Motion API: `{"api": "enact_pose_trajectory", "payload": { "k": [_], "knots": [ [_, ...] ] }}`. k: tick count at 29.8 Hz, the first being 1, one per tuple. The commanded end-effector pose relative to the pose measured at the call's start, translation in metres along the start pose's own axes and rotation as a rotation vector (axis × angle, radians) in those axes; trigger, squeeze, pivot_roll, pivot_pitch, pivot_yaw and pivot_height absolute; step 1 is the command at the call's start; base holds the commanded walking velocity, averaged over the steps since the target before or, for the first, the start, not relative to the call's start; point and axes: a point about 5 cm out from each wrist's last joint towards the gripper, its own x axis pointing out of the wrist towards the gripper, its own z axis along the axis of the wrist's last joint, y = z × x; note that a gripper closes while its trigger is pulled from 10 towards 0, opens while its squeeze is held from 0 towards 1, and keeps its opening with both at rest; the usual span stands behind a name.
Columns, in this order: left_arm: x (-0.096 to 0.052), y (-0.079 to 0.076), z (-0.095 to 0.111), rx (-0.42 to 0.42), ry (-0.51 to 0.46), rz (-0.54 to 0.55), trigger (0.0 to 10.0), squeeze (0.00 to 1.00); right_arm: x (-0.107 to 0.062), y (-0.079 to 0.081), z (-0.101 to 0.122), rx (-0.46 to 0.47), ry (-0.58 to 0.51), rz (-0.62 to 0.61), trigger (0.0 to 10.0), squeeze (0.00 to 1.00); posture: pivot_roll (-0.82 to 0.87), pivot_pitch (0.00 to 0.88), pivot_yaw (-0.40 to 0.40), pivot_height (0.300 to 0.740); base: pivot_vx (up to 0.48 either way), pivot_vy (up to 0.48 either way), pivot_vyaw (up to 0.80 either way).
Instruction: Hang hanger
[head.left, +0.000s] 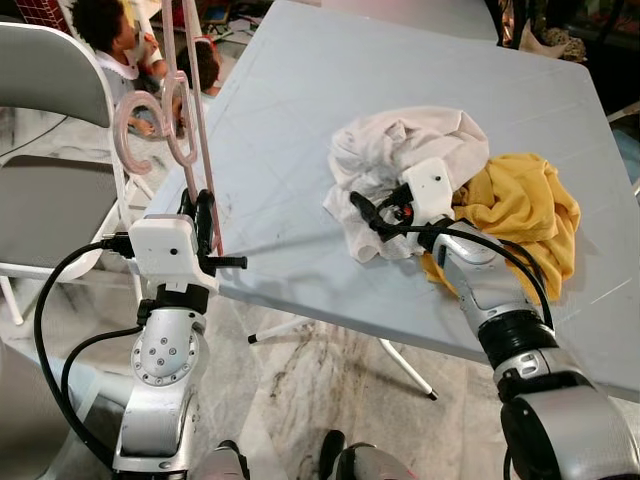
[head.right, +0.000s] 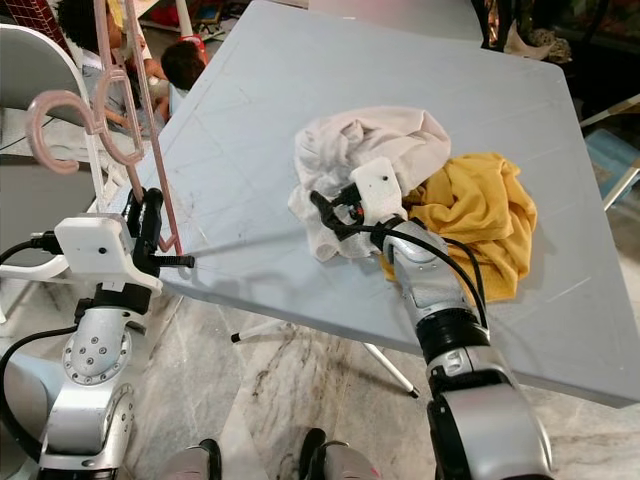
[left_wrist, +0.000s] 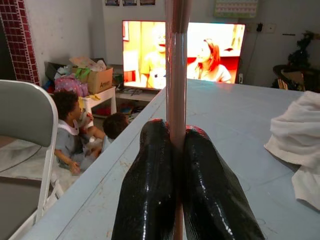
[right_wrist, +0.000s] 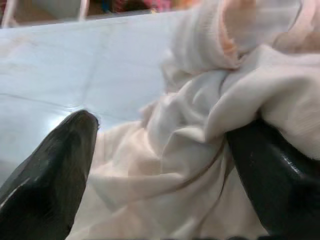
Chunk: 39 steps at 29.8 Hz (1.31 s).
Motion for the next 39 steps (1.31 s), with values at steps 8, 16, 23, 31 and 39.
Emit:
{"api": "enact_pose_trajectory", "payload": {
  "k": [8,16,23,31,39],
  "knots": [
    [-0.016,0.002,-0.044,0.012,0.231,-0.02,10.0,0.0,-0.035,-0.003,0.014,-0.152,-0.064,-0.009,10.0,0.0,0.06,0.209,-0.086,0.74,0.0,0.0,0.0],
    [-0.001,-0.003,-0.041,0.024,0.211,-0.087,10.0,0.0,-0.056,-0.007,0.041,-0.171,-0.189,-0.163,10.0,0.0,0.01,0.194,-0.034,0.74,0.0,0.0,0.0],
    [0.001,-0.002,-0.042,0.055,0.198,-0.104,10.0,0.0,-0.073,-0.006,0.04,-0.126,-0.191,-0.282,10.0,0.0,-0.01,0.2,-0.038,0.74,0.0,0.0,0.0],
    [-0.004,-0.003,-0.05,0.065,0.239,-0.11,10.0,0.0,-0.088,-0.004,0.021,-0.019,-0.146,-0.594,10.0,0.0,-0.03,0.196,-0.026,0.74,0.0,0.0,0.0],
    [0.003,-0.018,-0.047,0.08,0.213,-0.159,10.0,0.0,-0.09,-0.002,0.014,0.048,-0.121,-0.667,10.0,0.0,-0.05,0.181,-0.008,0.74,0.0,0.0,0.0]
  ]
}}
